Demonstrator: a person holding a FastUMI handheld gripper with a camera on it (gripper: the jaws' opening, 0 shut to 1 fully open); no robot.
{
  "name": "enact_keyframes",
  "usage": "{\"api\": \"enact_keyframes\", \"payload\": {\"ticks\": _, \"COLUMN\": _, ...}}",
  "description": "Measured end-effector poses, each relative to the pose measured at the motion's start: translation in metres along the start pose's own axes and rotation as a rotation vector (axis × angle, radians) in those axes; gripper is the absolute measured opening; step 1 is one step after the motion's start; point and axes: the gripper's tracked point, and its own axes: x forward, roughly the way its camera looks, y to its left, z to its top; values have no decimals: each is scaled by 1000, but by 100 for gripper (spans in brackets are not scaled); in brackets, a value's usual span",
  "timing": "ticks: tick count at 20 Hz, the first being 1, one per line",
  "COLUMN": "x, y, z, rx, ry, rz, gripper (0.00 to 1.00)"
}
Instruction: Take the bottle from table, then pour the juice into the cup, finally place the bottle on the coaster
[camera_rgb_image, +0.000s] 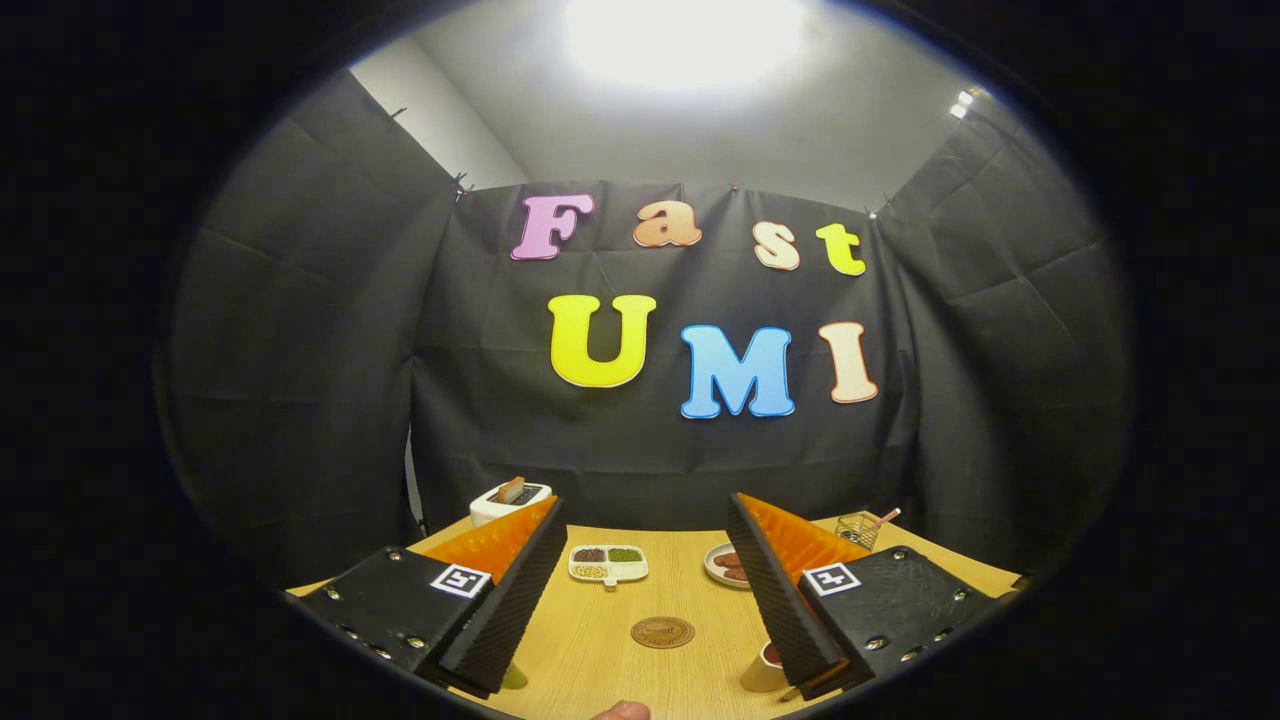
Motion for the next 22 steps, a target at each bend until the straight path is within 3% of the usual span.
{"api": "enact_keyframes", "payload": {"ticks": 8, "x": 8, "y": 50, "z": -19, "rx": 22, "ry": 9, "rz": 48, "gripper": 98}}
{"api": "enact_keyframes", "payload": {"ticks": 22, "x": 9, "y": 143, "z": -93, "rx": 44, "ry": 115, "rz": 152, "gripper": 98}}
